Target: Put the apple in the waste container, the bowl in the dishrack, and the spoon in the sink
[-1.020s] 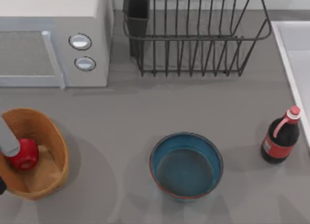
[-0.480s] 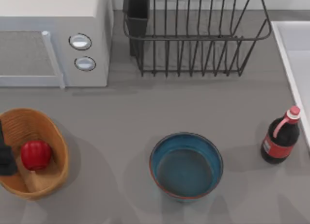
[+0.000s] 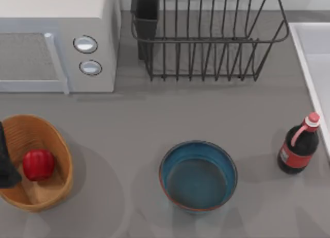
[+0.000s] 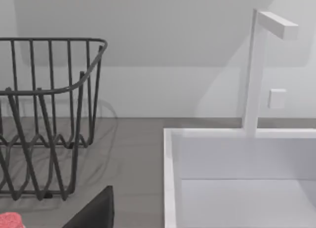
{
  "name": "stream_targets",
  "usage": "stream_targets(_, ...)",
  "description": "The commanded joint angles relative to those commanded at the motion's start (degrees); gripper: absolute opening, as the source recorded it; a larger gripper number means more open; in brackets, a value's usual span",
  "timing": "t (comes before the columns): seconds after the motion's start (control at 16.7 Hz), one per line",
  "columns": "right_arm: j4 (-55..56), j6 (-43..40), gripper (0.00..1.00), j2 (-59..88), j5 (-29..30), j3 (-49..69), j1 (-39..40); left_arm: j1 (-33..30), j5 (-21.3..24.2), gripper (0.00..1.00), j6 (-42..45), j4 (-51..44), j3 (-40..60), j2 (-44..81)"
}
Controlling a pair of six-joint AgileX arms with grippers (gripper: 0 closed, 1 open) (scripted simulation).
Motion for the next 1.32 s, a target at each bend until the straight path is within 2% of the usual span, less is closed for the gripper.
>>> stream_targets(0.24, -1.5, 1.5, 1.00, 1.7, 0.0, 1.6, 1.5, 0.0, 0.0, 1.00, 0.0, 0.0, 0.0, 0.0)
stream_targets(0.48, -10.2, 9.2, 1.00, 12.5, 0.1, 11.2, 10.2, 0.0, 0.0, 1.00, 0.0, 0.0, 0.0, 0.0)
stream_targets(0.84, -28.7, 22.4, 1.00, 43.5, 0.7, 37.0, 26.7, 0.0, 0.0, 1.00, 0.0, 0.0, 0.0, 0.0)
stream_targets(1.32, -53.1, 34.0, 1.00, 79.9, 1.3, 63.9, 36.6, 0.0, 0.0, 1.00, 0.0, 0.0, 0.0, 0.0)
